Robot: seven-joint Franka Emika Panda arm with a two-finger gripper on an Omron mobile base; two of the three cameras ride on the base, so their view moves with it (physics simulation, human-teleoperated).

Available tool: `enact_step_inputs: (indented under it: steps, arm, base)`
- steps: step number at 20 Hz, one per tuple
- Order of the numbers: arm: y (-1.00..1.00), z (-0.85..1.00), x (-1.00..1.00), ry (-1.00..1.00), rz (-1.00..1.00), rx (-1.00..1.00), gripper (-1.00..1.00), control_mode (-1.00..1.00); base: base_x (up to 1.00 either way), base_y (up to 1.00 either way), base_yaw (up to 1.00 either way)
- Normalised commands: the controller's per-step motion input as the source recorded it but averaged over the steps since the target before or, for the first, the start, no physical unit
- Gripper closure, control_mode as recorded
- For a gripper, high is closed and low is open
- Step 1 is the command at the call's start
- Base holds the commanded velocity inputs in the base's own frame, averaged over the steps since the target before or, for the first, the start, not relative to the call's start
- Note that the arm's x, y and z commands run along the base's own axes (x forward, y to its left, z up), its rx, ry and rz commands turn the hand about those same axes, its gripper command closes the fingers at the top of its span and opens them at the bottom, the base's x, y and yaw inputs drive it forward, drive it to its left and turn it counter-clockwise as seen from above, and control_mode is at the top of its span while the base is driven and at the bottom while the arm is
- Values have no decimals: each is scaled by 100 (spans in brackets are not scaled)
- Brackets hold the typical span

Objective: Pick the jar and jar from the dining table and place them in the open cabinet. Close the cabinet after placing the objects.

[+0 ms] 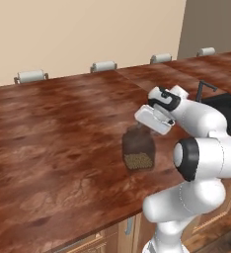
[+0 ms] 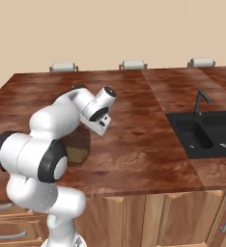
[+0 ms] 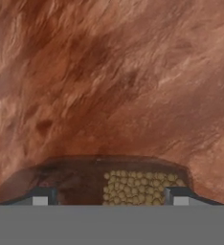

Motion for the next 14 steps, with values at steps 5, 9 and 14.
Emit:
enact_step_inputs:
  steps: [5, 9, 14]
  arm:
    - [0, 92, -66, 0, 0, -5, 100, -100]
    - [0, 86, -94, 0, 0, -6, 100, -100]
    - [0, 66, -100, -14, 0, 0, 100, -100]
  base:
    - [0, 0, 0]
    - [0, 0, 0]
    - [0, 0, 0]
